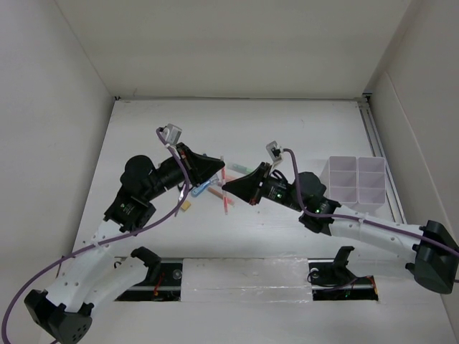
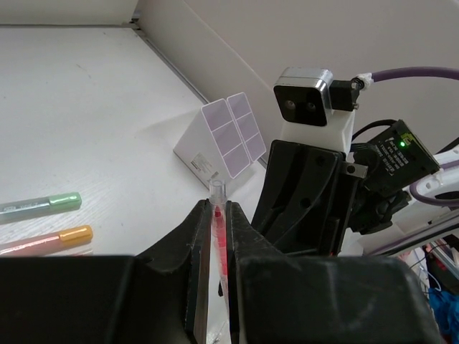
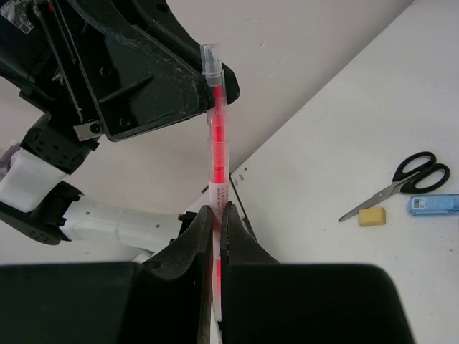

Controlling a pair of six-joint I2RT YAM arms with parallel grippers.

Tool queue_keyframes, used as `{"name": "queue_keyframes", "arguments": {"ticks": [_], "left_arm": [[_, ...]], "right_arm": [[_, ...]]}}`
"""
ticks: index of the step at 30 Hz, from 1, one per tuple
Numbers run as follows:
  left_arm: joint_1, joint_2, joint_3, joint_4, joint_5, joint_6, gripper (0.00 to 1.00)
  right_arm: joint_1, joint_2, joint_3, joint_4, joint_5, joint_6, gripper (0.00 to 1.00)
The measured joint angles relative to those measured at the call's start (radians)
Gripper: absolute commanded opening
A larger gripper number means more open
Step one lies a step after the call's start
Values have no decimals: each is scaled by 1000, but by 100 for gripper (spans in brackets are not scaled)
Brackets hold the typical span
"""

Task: Sort the stationery into containers
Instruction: Cap the pen

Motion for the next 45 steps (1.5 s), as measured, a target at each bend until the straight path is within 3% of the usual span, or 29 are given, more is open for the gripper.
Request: {"name": "queue_keyframes", "arguments": {"ticks": [45], "left_arm": [[-1,4,10,-39,13,40,0]], "right_arm": [[6,3,2,-8,56,-53,0]]}}
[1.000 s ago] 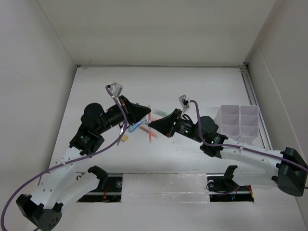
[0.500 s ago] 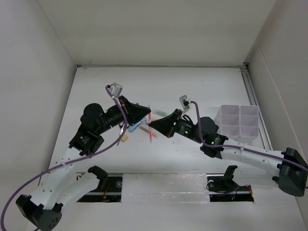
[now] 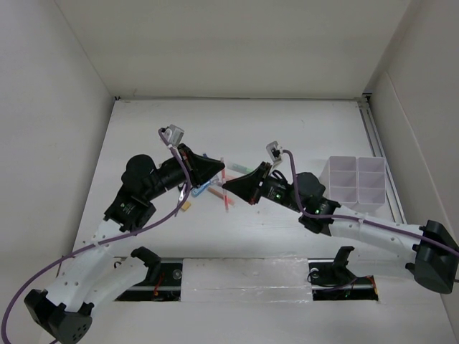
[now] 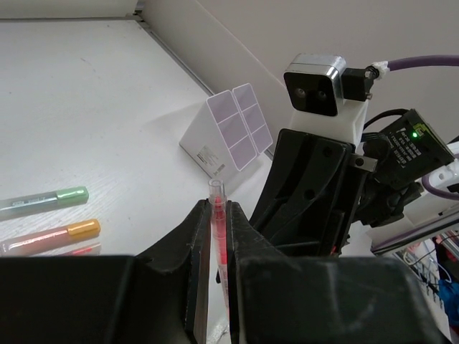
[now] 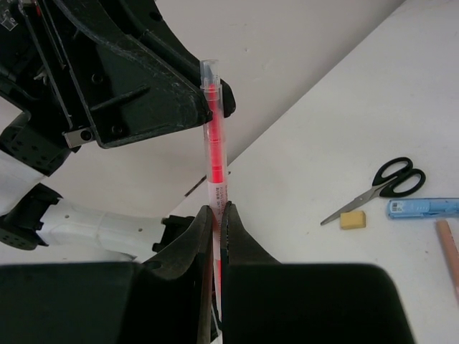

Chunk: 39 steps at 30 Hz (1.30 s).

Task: Sort the stationery into containers
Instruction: Cap the pen

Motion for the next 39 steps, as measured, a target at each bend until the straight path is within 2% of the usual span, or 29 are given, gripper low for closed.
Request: {"name": "queue_keyframes", "arguments": {"ticks": [39], "left_arm": [[1,-7,-28,55,-2,15,0]], "right_arm": [[-65,14,49,-63,-131,1,0]]}}
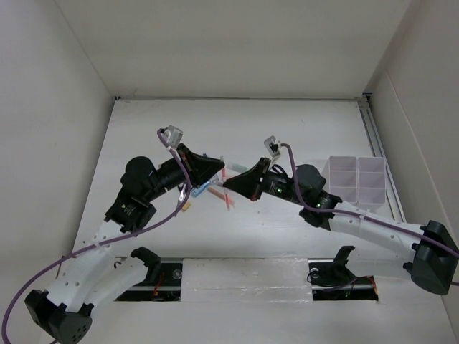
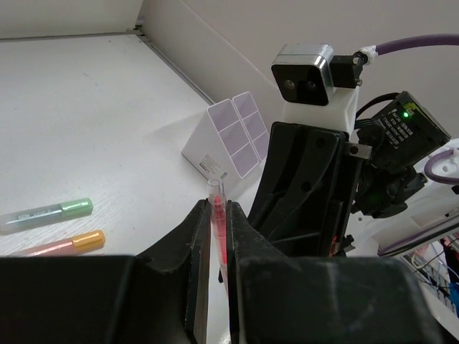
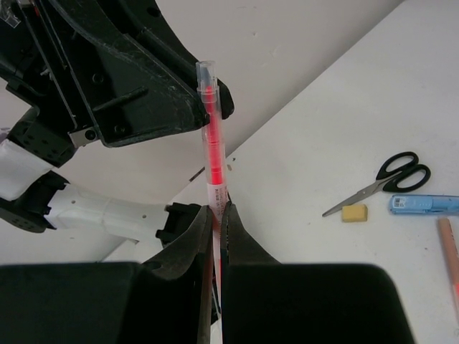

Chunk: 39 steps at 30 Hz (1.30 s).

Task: Sort the stationery into containers
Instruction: Cap the pen, then place the stationery into the container

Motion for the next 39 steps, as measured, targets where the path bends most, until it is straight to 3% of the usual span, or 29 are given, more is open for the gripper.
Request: {"name": "queue_keyframes", "arguments": {"ticks": [8,13,20,24,30,31,32,39], "left_arm": [[0,-6,8,-16,0,0,0],[0,-6,18,-33,0,2,12],[-13,-21,18,-113,26,-2,19],[-13,-35,33,-146,23,-1,54],[-13,-41,60,-172,10,-8,68],[-13,-43,67,-174,-2,-10,93],[-13,-47,74,-175,-15,-11,100],[-13,-98,124,-202,-156,-29,100]], "right_arm": [[2,2,1,7,-13,0,0],[3,2,1,10,-13,-1,0],[4,-3,3,69,30,-3,0],[17,-16,4,81,52,-5,0],[18,-25,19,121,82,-11,0],[18,-25,20,121,85,-11,0],[18,-24,20,121,91,-12,0],[19,-7,21,116,178,-44,0]]}}
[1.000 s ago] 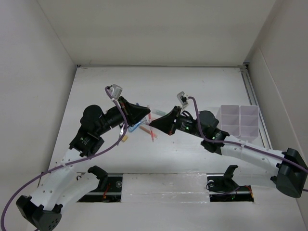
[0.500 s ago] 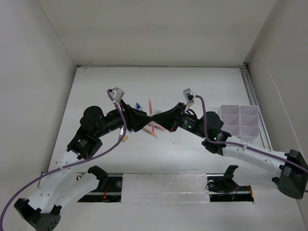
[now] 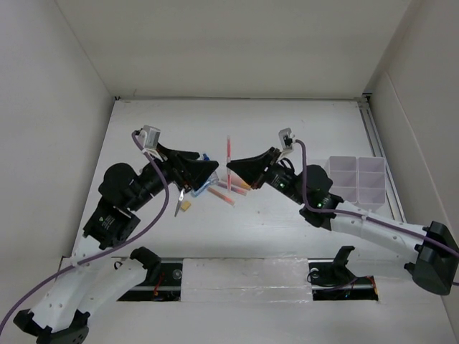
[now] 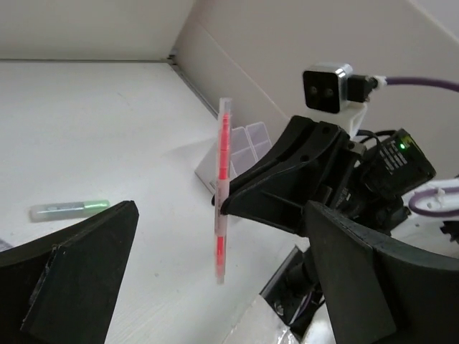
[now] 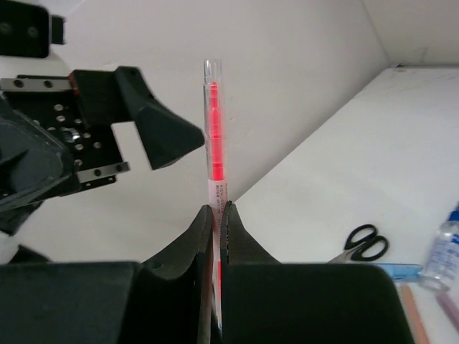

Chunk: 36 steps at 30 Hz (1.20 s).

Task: Sort the stationery into containers
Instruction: Place the stationery into the container

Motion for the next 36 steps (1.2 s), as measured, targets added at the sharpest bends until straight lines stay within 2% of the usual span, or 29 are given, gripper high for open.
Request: {"name": "queue_keyframes", "arguments": {"ticks": [4,8,16,21,29,36], "left_arm": [[0,8,37,-89,-135,-1,100],[0,55,42,-185,-241,-2,100],[0,84,-16,-298,-292,35,100],[0,62,-31,-303,-288,63,100],[0,53,-44,-302,-226,100,100],[0,12,-48,-301,-192,111,100]], "right_arm": [[-32,-17,0,-24,85,-55,0],[-123,-84,-24,-47,192,-139,0],[-394,-325,-209,-71,408,-255,0],[-554,-405,-277,-85,502,-291,0],[-903,-374,-277,-179,451,-223,0],[-952,-327,-277,-203,426,-201,0]]}}
